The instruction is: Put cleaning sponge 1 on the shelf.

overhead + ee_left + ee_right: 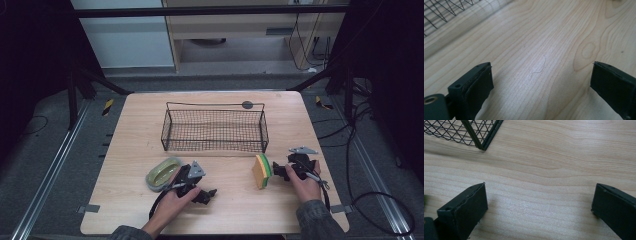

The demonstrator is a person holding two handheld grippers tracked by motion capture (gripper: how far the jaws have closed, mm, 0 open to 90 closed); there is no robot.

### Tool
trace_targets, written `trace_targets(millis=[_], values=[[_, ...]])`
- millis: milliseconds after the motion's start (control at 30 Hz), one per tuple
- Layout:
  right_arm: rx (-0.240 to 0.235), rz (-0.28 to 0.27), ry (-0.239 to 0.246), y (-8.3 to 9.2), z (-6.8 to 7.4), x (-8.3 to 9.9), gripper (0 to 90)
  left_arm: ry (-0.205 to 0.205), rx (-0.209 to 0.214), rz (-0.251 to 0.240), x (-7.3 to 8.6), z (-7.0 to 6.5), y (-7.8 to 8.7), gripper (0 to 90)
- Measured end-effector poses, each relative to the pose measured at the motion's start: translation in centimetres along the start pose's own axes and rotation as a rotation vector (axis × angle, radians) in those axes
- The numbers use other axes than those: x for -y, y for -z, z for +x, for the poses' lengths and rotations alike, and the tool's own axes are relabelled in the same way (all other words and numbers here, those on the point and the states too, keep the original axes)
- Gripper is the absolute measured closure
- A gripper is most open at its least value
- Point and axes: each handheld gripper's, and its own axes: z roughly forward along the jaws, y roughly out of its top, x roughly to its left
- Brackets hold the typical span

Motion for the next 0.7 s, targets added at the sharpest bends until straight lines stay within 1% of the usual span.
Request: trace_targets(millis=[67, 133, 167, 267, 367, 433, 467, 533, 600, 633, 667, 700], values=[[-0.001, 0.000, 0.000, 0.0, 0.0, 0.0, 0.4, 0.004, -0.001, -0.015, -0.2, 0.1, 0.7, 3.5], [-0.006, -0.001, 0.002, 0.0, 0.0, 0.0, 0.4, 0.035, 0.005, -0.035, -0.3, 0.3, 1.4, 3.5], [-0.007, 0.001, 0.003, 0.0, -0.1, 0.0, 0.4, 0.037, 0.007, -0.033, -0.5, 0.4, 1.6, 3.6], [-0.010, 0.000, 0.002, 0.0, -0.1, 0.0, 0.4, 0.018, -0.006, -0.015, -1.2, 0.7, 2.4, 3.8], [-0.020, 0.000, 0.016, 0.1, -0.2, 0.1, 0.4, -0.004, -0.006, -0.002, -2.3, 1.0, 3.4, 3.7], [-0.021, 0.000, 0.017, 0.1, -0.2, 0.1, 0.5, -0.016, 0.000, -0.007, -3.0, 1.5, 4.1, 3.4], [-0.021, 0.001, 0.016, 0.2, -0.2, 0.1, 0.4, -0.022, -0.002, 0.002, -3.3, 1.8, 4.4, 3.1], [-0.024, 0.000, 0.018, 0.1, -0.2, 0.1, 0.4, -0.038, -0.025, 0.030, -3.9, 2.4, 4.9, 3.3], [-0.027, -0.002, 0.028, 0.1, -0.3, 0.1, 0.5, -0.013, -0.031, 0.042, -4.4, 3.1, 5.5, 3.9], [-0.028, -0.001, 0.031, 0.1, -0.3, 0.1, 0.5, -0.013, -0.035, 0.055, -4.6, 3.5, 5.7, 3.7], [-0.028, -0.001, 0.032, 0.1, -0.3, 0.1, 0.5, -0.022, -0.053, 0.077, -4.7, 3.9, 6.1, 4.1], [-0.028, -0.001, 0.032, 0.1, -0.3, 0.1, 0.5, -0.030, -0.070, 0.088, -4.8, 4.3, 6.3, 4.4]])
